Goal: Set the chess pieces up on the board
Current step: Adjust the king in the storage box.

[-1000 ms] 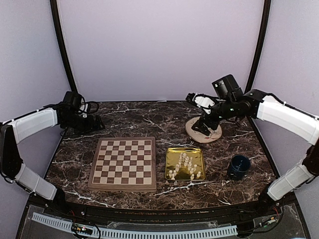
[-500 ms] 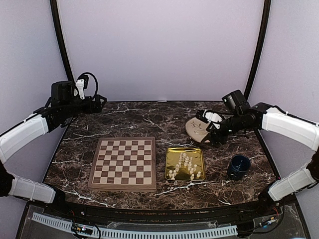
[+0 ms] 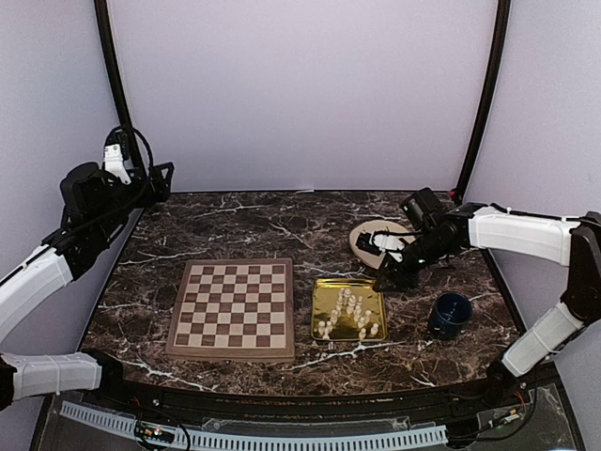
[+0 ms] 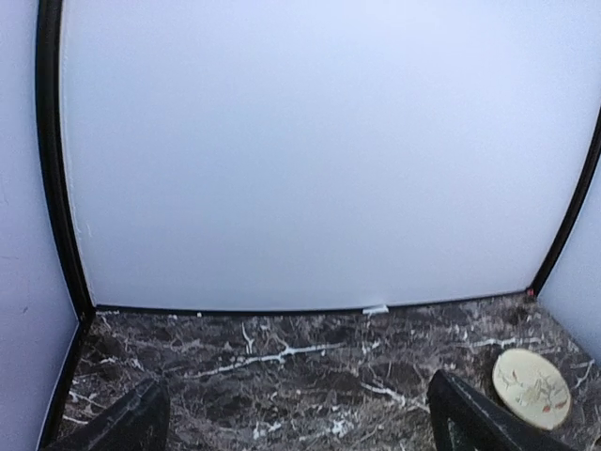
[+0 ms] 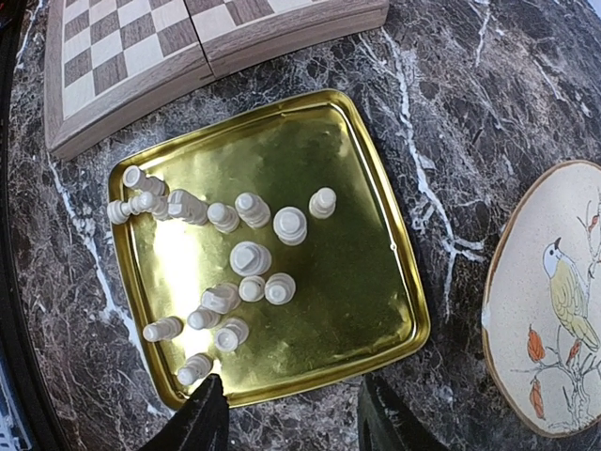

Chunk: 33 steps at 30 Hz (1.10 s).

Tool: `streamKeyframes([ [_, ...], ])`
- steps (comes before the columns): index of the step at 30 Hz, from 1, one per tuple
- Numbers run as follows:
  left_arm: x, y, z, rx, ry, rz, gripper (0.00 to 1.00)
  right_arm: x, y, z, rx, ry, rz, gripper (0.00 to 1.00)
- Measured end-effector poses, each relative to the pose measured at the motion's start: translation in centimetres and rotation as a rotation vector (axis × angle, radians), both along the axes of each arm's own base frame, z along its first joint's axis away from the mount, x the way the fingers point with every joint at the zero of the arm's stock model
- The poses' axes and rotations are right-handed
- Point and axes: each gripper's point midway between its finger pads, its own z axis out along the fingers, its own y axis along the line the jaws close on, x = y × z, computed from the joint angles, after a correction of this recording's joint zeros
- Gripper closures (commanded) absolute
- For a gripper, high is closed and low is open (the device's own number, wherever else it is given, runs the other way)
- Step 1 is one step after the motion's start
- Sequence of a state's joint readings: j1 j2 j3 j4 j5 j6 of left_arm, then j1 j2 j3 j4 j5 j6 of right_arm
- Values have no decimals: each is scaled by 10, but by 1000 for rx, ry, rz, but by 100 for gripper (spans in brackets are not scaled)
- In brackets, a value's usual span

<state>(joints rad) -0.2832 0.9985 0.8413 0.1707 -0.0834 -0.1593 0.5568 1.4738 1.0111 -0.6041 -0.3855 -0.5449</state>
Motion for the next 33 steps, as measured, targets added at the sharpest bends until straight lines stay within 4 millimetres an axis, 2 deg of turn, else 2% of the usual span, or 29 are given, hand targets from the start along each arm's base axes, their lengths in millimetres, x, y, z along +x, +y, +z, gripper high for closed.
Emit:
streamKeyframes([
  [3,-5,3,18,-31,-86,1,29,6,6,-5,-22,-4,24,55],
  [5,3,-13,27,25,-93,-82,42,12,12,-7,-31,-13,44,57],
  [6,9,-21,26,38,-81,-118,45,14,16,-7,-34,-16,54,57],
  [8,17,-32,13,76,-38,-171,46,19,23,-7,-35,-21,72,58],
  [12,11,-43,-33,154,94,-240,44,21,37,-6,-21,-17,98,58],
  [14,7,-44,-42,176,117,-253,41,17,45,-6,-15,-9,119,58],
  [17,4,-44,-40,196,113,-252,41,7,58,-9,-20,9,154,61],
  [21,1,-41,-35,207,98,-239,43,-1,66,-17,-43,48,170,63],
  [25,0,-39,-38,216,133,-234,45,3,64,-21,-74,55,148,64],
  [29,8,-37,-37,230,186,-217,46,3,60,-25,-101,63,133,64],
  [33,13,-37,-46,244,242,-210,46,0,58,-28,-114,78,131,63],
])
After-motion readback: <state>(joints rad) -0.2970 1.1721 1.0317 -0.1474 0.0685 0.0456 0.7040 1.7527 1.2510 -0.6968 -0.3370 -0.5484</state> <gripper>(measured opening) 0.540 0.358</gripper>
